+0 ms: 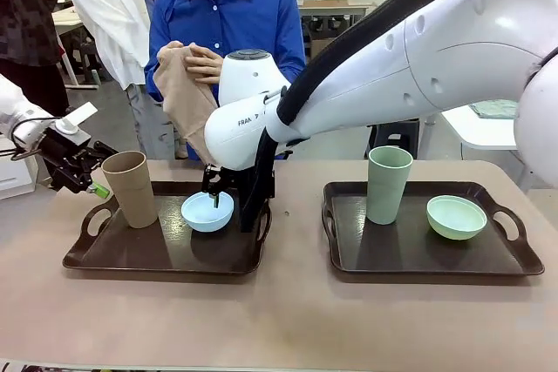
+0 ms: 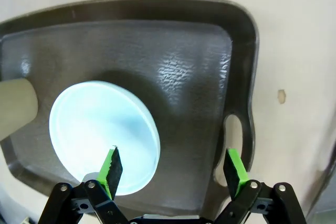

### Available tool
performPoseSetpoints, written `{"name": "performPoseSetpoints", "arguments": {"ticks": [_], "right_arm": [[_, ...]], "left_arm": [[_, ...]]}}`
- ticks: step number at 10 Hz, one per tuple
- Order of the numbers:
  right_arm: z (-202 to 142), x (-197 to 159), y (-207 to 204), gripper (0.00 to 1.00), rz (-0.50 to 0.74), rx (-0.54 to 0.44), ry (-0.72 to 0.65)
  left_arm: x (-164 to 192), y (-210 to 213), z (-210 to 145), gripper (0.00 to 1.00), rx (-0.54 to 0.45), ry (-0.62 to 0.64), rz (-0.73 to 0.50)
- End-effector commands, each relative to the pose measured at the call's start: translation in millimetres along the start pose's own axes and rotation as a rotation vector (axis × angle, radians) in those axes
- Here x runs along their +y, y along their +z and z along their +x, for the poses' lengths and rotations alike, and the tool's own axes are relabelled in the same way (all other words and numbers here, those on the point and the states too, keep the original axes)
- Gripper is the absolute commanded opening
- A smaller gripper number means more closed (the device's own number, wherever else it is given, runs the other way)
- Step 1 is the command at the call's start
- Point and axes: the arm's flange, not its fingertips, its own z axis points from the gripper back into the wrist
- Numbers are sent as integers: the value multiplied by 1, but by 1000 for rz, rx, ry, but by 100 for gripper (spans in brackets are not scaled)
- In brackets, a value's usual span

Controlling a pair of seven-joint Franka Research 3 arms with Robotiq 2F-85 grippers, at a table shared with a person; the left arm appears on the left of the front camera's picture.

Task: Set up a tray with a mat and arrange the tableware.
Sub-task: Pick up the Picnic Bowl and Reusable plastic cup from the Handle tray in front of the human's position and hold them in the air.

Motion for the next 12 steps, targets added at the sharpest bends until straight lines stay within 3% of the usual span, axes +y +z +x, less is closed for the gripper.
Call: {"name": "performPoseSetpoints", "arguments": {"ticks": [1,12], "right_arm": [[2,9,-1,100,-46,-29,-42],[6,14,-2,100,-61,7,-10]], "left_arm": [[-4,-7,-1,100,12,9,-50],[2,-44,10,100,-15,1,-30]]}}
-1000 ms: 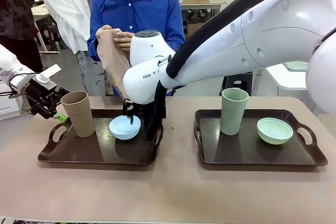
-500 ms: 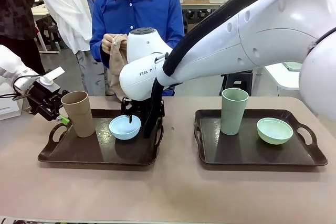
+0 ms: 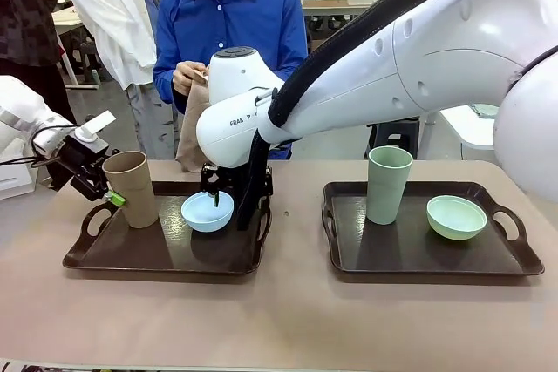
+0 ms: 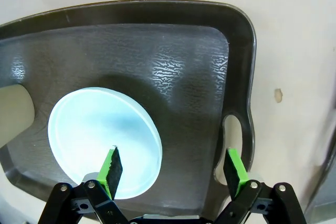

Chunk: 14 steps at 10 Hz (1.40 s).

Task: Set up a tray with a mat and arrange the tableware.
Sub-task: Pick up the Picnic Bowl and Reusable plastic cup from the Handle tray in front of the human's position and hold them in the air.

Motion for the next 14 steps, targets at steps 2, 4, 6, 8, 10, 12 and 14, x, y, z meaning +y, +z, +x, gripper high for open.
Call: {"name": "performPoseSetpoints", "arguments": {"ticks": [2,4,6,8,10,12,14], "right_arm": [[2,6,-2,100,-13,-4,18],[3,8,-5,100,-14,10,39],[2,7,-8,40,-10,25,65],[3,5,-9,0,-11,28,66],[2,6,-10,0,-13,28,69],[3,5,-10,0,-17,31,69],[3,5,-11,0,-21,33,70]], "left_arm": [[-2,-12,-1,100,6,10,17],[0,-16,-3,96,12,9,13],[-1,-17,-1,42,6,12,26],[-1,-16,0,0,3,6,29],[-2,-14,-1,30,0,2,30],[-2,-12,-1,0,-2,1,29],[-3,-13,-2,0,0,-1,29]]}}
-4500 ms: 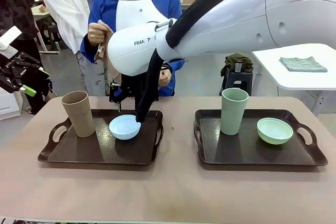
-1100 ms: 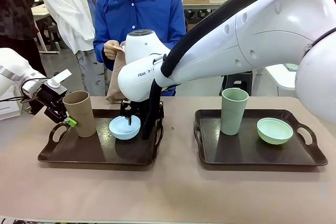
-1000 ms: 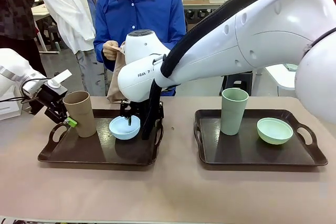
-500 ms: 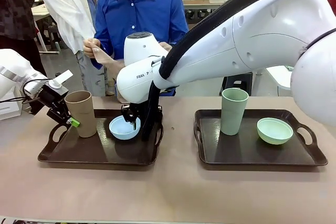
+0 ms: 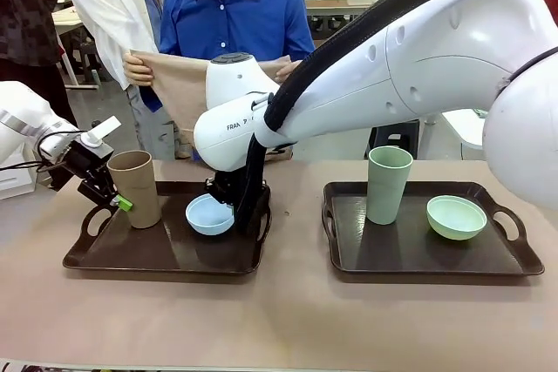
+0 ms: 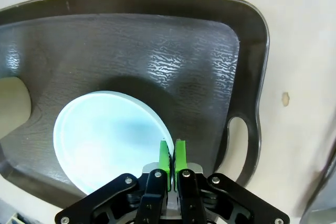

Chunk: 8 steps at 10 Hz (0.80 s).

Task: Set up a tray with a mat and arrange the tableware.
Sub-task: Pick up the Picnic Bowl and Reusable plastic cup from the Handle tray in front of the human's position and hold them in the air.

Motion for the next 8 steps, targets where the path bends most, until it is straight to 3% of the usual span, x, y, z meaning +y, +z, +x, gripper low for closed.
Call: {"name": "performPoseSetpoints", "arguments": {"ticks": [1,2,3,4,5,6,8], "right_arm": [[4,1,-3,0,-14,13,14],[4,0,-3,0,-15,14,14],[4,0,-4,0,-14,16,13],[5,-1,-4,0,-14,10,4],[4,-1,-2,0,7,26,-5],[-2,-1,12,0,73,30,1],[-32,-2,94,0,171,-56,52]], "left_arm": [[-3,-1,1,0,-7,-7,24],[-4,-1,0,0,-7,-7,25],[-3,0,0,30,-6,-4,28],[-3,1,0,30,-2,-1,33],[-6,2,1,0,35,-14,65],[-15,9,6,0,47,-22,112],[-59,40,40,0,76,-88,196]]}}
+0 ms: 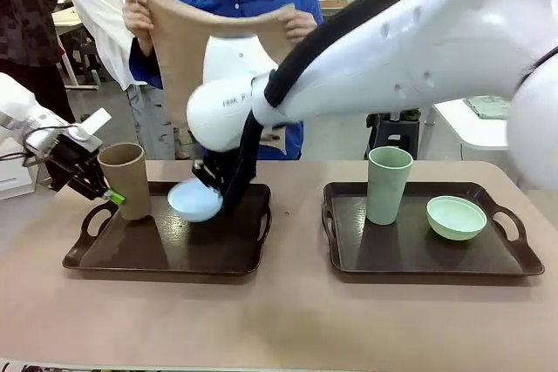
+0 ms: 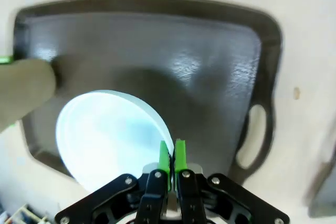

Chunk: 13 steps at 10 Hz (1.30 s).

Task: Set up a tray with a mat and arrange the tableware.
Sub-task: Pick up the Picnic Bowl and Reusable plastic cup from the Handle tray in front of the human's position and hold them in the air.

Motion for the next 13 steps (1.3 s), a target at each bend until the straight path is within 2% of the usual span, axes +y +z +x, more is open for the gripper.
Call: {"name": "performPoseSetpoints", "arguments": {"ticks": [1,3,5,7,10,11,13], "right_arm": [[-36,-10,79,0,70,-85,45],[-54,-5,128,0,40,-172,49],[-66,-2,149,0,5,-185,44],[-64,-3,150,0,-2,-167,34],[-44,-10,130,0,-21,-107,8],[-54,-7,145,0,-2,-146,46],[-54,-7,145,0,-2,-146,46]], "left_arm": [[-49,37,43,0,23,-88,127],[-73,67,75,0,31,-125,172],[-91,91,94,0,4,-125,195],[-106,110,110,0,-22,-99,203],[-109,121,116,0,-36,-72,202],[-106,118,110,0,-26,-95,214],[-106,118,110,0,-26,-95,214]]}}
